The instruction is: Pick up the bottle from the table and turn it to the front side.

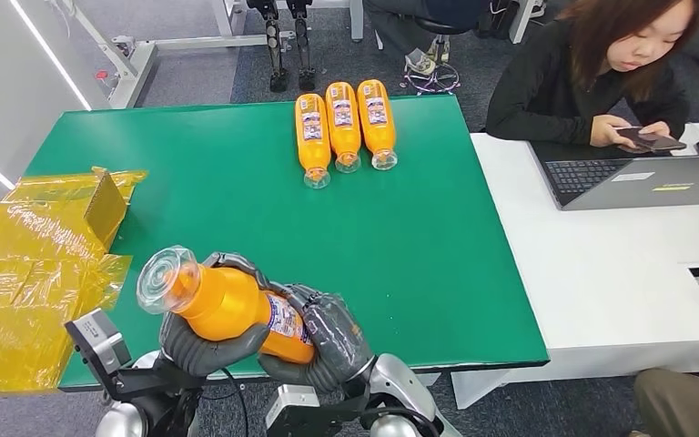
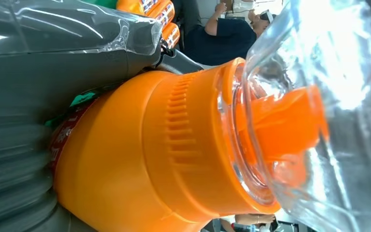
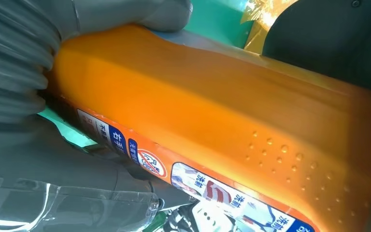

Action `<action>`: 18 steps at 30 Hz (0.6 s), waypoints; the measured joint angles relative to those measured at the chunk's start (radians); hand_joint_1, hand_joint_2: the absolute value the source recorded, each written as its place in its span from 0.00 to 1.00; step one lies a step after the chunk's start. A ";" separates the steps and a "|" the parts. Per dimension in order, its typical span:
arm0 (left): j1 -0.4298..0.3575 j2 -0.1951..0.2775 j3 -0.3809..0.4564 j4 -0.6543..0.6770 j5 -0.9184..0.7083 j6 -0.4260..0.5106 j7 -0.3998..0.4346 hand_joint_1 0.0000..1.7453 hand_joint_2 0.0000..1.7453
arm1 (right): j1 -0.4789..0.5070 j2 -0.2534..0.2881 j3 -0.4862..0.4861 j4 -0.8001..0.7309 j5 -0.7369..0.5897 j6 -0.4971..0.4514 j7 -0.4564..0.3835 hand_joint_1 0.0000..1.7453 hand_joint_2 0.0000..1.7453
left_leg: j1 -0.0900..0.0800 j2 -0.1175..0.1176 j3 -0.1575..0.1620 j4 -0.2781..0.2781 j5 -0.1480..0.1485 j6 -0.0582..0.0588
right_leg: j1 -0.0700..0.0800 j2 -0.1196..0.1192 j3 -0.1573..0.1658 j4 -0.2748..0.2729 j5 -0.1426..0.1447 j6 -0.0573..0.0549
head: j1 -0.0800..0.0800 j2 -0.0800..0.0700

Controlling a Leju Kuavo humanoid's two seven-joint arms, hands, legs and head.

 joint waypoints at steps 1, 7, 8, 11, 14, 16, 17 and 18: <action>-0.001 -0.001 0.001 0.000 0.001 -0.001 0.000 1.00 1.00 | 0.000 0.000 0.000 0.000 0.002 0.002 0.000 0.00 1.00 | 0.000 0.000 0.000 0.000 0.000 0.000 | 0.000 0.000 0.000 0.000 0.000 0.000 | 0.000 0.000; -0.004 -0.006 0.007 0.000 0.003 -0.004 0.006 1.00 1.00 | -0.001 0.000 0.000 0.014 0.016 0.014 0.000 0.00 0.00 | 0.000 0.000 0.000 0.000 0.000 0.000 | 0.000 0.000 0.000 0.000 0.000 0.000 | 0.000 0.000; -0.005 -0.006 0.008 -0.001 0.003 -0.003 0.006 1.00 1.00 | -0.001 0.000 0.001 0.018 0.016 0.014 0.001 0.00 0.00 | 0.000 0.000 0.000 0.000 0.000 0.000 | 0.000 0.000 0.000 0.000 0.000 0.000 | 0.000 0.000; -0.008 -0.008 0.015 -0.002 0.003 0.000 0.010 1.00 1.00 | -0.001 0.000 0.000 0.031 0.013 0.010 0.003 0.00 0.00 | 0.000 0.000 0.000 0.000 0.000 0.000 | 0.000 0.000 0.000 0.000 0.000 0.000 | 0.000 0.000; -0.010 -0.012 0.023 -0.002 0.001 0.005 0.015 1.00 1.00 | -0.001 0.000 0.000 0.041 0.009 0.005 0.006 0.00 0.00 | 0.000 0.000 0.000 0.000 0.000 0.000 | 0.000 0.000 0.000 0.000 0.000 0.000 | 0.000 0.000; -0.011 -0.014 0.027 -0.002 -0.001 0.010 0.015 1.00 1.00 | -0.001 0.000 0.000 0.045 0.007 0.003 0.006 0.00 0.00 | 0.000 0.000 0.000 0.000 0.000 0.000 | 0.000 0.000 0.000 0.000 0.000 0.000 | 0.000 0.000; -0.012 -0.015 0.029 -0.002 -0.003 0.015 0.016 1.00 1.00 | -0.001 0.000 0.000 0.047 0.004 0.002 0.006 0.00 0.00 | 0.000 0.000 0.000 0.000 0.000 0.000 | 0.000 0.000 0.000 0.000 0.000 0.000 | 0.000 0.000; -0.013 -0.015 0.031 -0.002 -0.006 0.021 0.015 1.00 1.00 | 0.000 0.000 0.000 0.047 0.001 0.001 0.005 0.00 0.00 | 0.000 0.000 0.000 0.000 0.000 0.000 | 0.000 0.000 0.000 0.000 0.000 0.000 | 0.000 0.000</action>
